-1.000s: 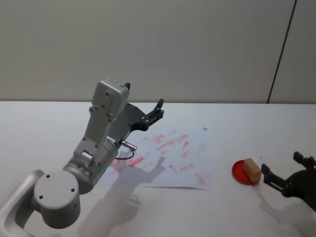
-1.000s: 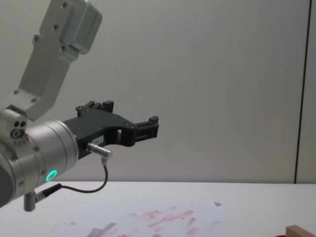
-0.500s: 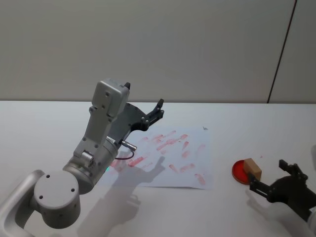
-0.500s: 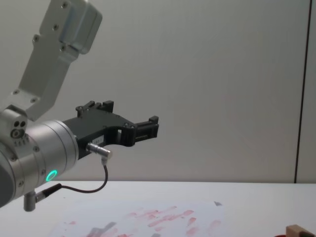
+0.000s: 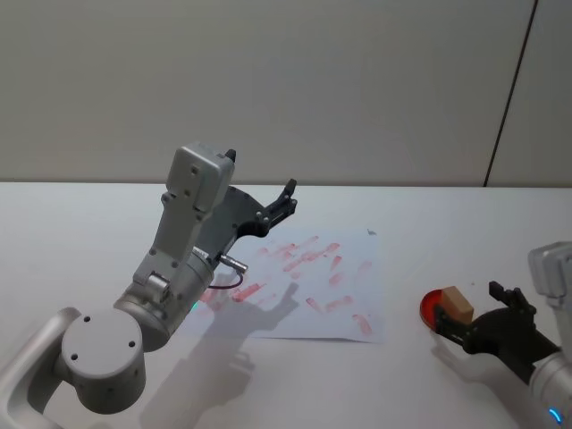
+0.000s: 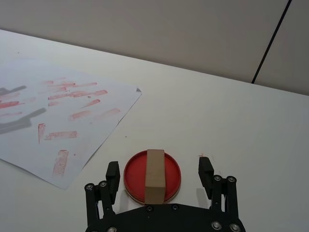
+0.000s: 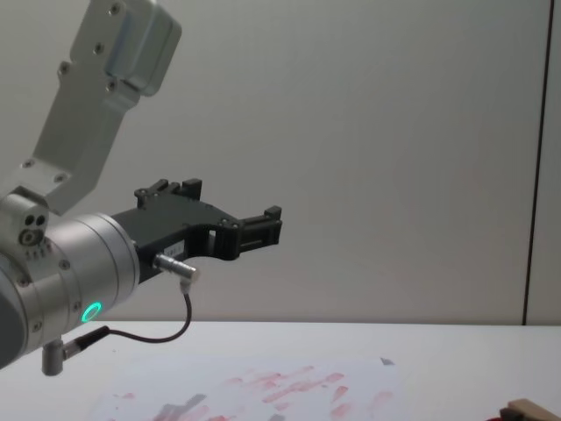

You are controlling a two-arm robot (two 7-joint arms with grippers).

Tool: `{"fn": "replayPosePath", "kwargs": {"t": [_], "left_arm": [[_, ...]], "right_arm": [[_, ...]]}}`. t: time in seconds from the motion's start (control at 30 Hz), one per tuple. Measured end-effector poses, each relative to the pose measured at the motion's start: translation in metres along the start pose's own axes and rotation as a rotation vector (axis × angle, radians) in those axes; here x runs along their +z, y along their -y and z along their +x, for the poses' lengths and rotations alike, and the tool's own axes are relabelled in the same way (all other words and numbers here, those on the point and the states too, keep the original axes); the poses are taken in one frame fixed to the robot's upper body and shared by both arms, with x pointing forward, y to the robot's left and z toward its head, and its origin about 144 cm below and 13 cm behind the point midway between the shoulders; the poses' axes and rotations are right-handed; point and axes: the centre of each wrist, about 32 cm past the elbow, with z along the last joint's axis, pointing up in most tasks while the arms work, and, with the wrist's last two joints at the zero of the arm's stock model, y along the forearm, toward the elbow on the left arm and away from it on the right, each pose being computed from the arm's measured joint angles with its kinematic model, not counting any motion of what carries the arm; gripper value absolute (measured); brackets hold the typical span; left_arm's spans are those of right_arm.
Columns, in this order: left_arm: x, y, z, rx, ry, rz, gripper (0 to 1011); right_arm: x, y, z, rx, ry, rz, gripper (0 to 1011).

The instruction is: Use the one hand to pick up the stamp and affix it onto the A4 paper.

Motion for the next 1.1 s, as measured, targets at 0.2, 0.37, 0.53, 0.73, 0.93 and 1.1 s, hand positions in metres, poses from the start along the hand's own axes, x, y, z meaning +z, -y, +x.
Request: {"fn": "replayPosePath", "kwargs": {"t": [0.2,0.37,0.53,0.73,0.93,1.1], "left_arm": [[0.000,0.000,0.000,0.000,0.000,0.000,1002],[0.000,0.000,0.000,0.000,0.000,0.000,1002],[0.000,0.000,0.000,0.000,0.000,0.000,1003],[0.000,0.000,0.000,0.000,0.000,0.000,1003],[0.000,0.000,0.000,0.000,0.000,0.000,1002],[0.000,0.000,0.000,0.000,0.000,0.000,1002]], "right_arm": [[0.002,-0.005,-0.003,-0.009,0.002,-0.017,1001],[0.003,-0.008,-0.005,-0.013,0.001,-0.031,1001],[0.003,-0.012,-0.008,-0.014,0.001,-0.046,1001],[0.004,-0.014,-0.009,-0.014,0.000,-0.056,994],[0.004,-0.016,-0.010,-0.014,0.000,-0.062,868],[0.005,-0.016,-0.011,-0.014,0.000,-0.065,708]]}}
